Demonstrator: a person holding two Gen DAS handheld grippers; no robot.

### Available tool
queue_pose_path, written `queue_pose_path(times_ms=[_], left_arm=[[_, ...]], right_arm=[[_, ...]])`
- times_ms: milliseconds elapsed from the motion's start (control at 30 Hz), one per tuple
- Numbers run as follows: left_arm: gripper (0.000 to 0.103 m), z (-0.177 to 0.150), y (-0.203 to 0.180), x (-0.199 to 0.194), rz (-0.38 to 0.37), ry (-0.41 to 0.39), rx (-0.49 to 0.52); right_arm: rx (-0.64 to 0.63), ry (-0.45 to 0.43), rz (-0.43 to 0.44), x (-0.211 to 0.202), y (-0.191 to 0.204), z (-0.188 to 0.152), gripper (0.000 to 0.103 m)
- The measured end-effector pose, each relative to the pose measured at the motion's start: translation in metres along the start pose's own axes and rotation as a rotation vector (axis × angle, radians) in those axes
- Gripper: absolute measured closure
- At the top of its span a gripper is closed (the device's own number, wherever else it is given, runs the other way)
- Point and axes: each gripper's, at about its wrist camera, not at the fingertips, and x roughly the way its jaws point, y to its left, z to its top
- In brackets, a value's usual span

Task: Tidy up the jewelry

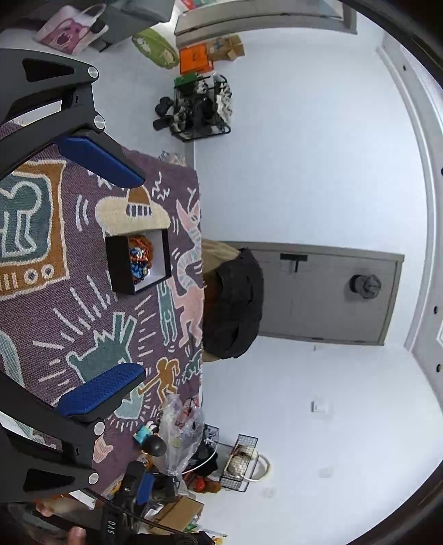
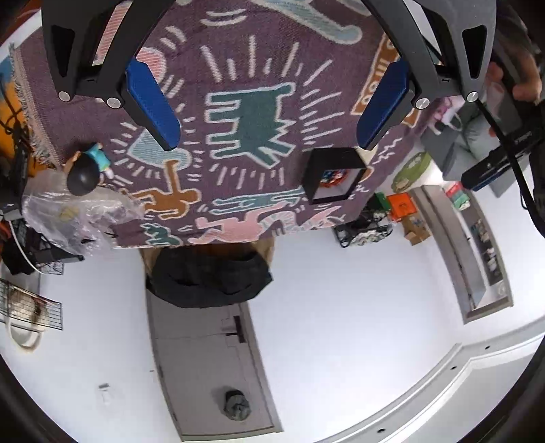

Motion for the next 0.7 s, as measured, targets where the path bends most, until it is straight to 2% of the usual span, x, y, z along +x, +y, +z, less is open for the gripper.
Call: queue_pose_path(times_ms=[233, 700], left_arm=[[0.0, -0.009, 0.004, -0.001, 0.028, 0.019, 0.0], [0.0, -0.015, 0.005, 0.003, 0.018, 0.031, -0.009]], right_arm=[[0.001, 0.009, -0.011, -0.002, 0.012, -0.002, 0.0], [0.005, 0.024, -0.034, 0.0, 0.009, -0.002, 0.0]])
